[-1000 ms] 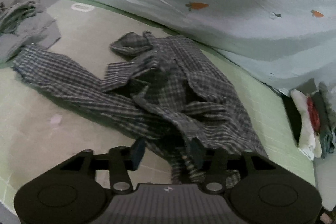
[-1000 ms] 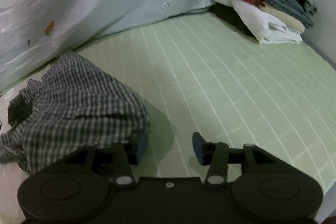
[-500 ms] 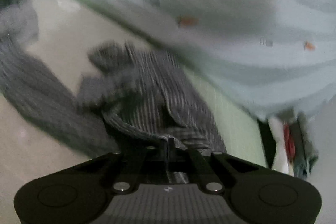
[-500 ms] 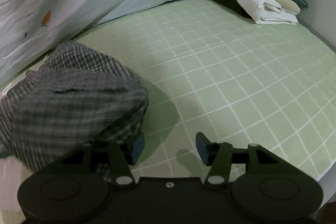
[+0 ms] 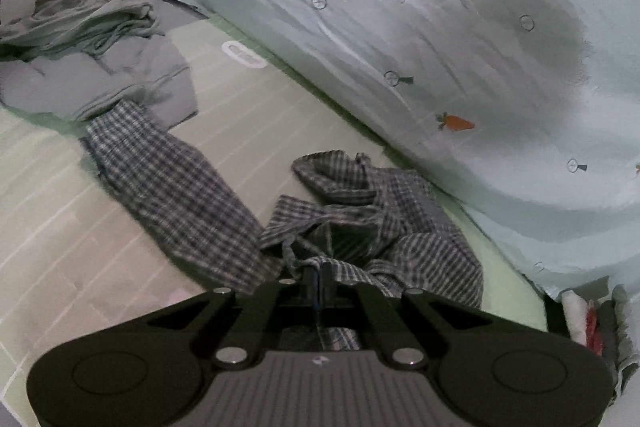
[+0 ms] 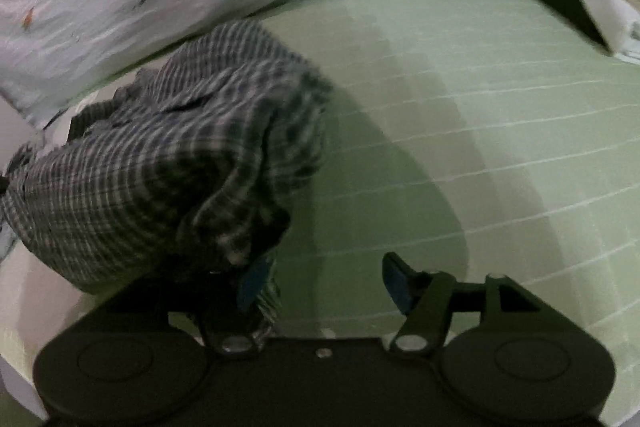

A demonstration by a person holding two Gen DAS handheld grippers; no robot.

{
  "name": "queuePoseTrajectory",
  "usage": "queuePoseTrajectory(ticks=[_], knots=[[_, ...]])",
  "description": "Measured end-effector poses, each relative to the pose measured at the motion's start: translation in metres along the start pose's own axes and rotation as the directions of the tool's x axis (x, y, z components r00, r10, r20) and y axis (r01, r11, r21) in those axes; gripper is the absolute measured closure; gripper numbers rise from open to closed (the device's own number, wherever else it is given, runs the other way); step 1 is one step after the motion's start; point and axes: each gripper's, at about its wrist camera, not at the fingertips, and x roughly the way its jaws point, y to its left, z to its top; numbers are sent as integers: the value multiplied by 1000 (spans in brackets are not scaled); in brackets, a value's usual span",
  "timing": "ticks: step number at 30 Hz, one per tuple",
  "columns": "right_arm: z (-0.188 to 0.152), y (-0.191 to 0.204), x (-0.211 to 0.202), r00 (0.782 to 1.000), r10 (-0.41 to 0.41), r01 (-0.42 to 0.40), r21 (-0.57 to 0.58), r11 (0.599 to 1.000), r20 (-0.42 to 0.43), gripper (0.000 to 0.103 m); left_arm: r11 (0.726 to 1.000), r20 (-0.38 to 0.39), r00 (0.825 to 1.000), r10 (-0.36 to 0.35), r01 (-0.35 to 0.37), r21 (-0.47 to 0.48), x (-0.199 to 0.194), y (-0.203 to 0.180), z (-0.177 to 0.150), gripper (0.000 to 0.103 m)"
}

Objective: Fold clothes

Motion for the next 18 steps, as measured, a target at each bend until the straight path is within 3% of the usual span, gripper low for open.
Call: queuePoseTrajectory(ticks=[10, 14, 18], knots=[[3, 9, 4, 999, 46, -47, -31, 998, -8, 34, 998, 16, 999, 49, -49, -39, -7, 16, -3, 103], [2, 15, -2, 991, 132, -130, -55, 990, 18, 33, 995, 6, 997, 81, -81, -59, -7, 21, -7, 103], [-1, 24, -9, 981, 192, -188, -126, 974, 20, 24, 992, -4, 996, 91, -91, -87, -10, 29, -12, 103]])
